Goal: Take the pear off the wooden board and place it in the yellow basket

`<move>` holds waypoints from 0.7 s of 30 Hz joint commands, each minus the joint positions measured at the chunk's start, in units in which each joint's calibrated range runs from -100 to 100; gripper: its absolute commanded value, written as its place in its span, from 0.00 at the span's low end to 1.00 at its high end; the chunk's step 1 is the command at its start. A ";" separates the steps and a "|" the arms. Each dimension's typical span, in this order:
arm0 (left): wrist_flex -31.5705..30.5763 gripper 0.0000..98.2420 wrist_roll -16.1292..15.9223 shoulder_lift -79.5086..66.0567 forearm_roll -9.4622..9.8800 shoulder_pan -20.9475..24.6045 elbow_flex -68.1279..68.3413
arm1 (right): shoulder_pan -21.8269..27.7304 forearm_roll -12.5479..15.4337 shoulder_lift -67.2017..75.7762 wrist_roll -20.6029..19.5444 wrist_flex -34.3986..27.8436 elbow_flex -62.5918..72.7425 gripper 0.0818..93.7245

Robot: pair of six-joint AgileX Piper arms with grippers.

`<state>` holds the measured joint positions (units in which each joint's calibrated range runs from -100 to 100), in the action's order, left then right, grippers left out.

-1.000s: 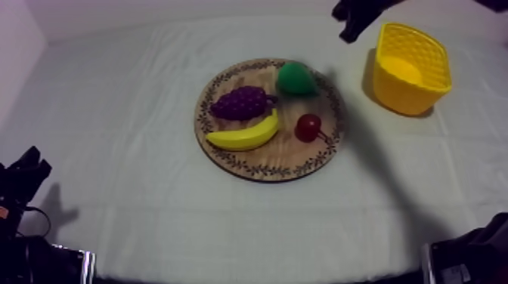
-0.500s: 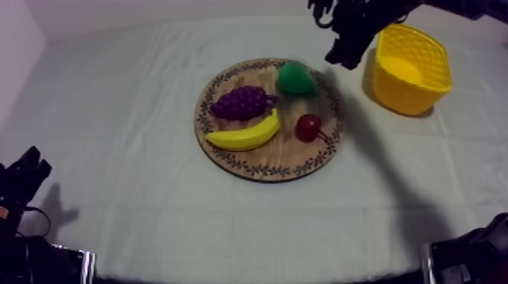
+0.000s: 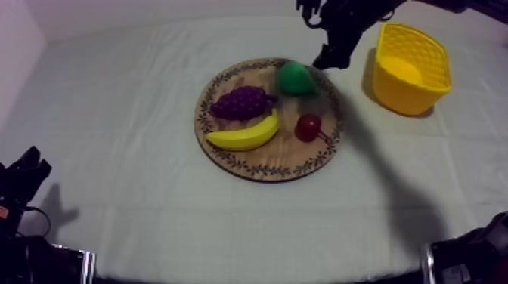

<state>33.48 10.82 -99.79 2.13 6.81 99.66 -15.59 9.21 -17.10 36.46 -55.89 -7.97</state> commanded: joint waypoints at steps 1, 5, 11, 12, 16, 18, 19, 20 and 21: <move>-0.01 0.00 0.00 -0.04 -0.01 0.03 0.00 | -0.81 -0.65 -1.47 -1.08 1.77 -0.19 0.80; -0.01 0.00 0.00 -0.04 -0.01 0.03 0.00 | -2.43 -2.27 -4.54 -4.15 7.57 -1.57 0.80; -0.01 0.00 0.00 -0.04 -0.01 0.03 0.00 | -4.35 -5.76 -10.11 -9.11 16.23 -2.59 0.79; -0.01 0.00 0.00 -0.04 -0.01 0.03 0.00 | -4.53 -6.26 -11.07 -9.78 17.03 -2.21 0.79; -0.01 0.00 0.01 -0.04 -0.01 0.03 0.00 | -4.91 -8.36 -14.81 -12.35 19.40 0.12 0.78; -0.01 0.00 0.00 -0.04 -0.01 0.03 0.00 | -5.04 -9.42 -16.47 -13.53 20.17 1.41 0.77; -0.01 0.00 0.02 -0.04 -0.01 0.03 0.00 | -5.07 -9.90 -17.28 -14.03 20.43 2.02 0.76; -0.01 0.00 0.02 -0.04 -0.01 0.03 0.00 | -5.10 -10.35 -18.02 -14.46 20.64 2.59 0.75; -0.01 0.00 0.02 -0.04 -0.01 0.03 0.00 | -5.14 -10.76 -18.69 -14.84 20.89 3.05 0.73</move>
<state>33.48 10.82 -99.79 2.13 6.81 99.66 -20.71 -0.96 -34.74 22.57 -35.20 -5.54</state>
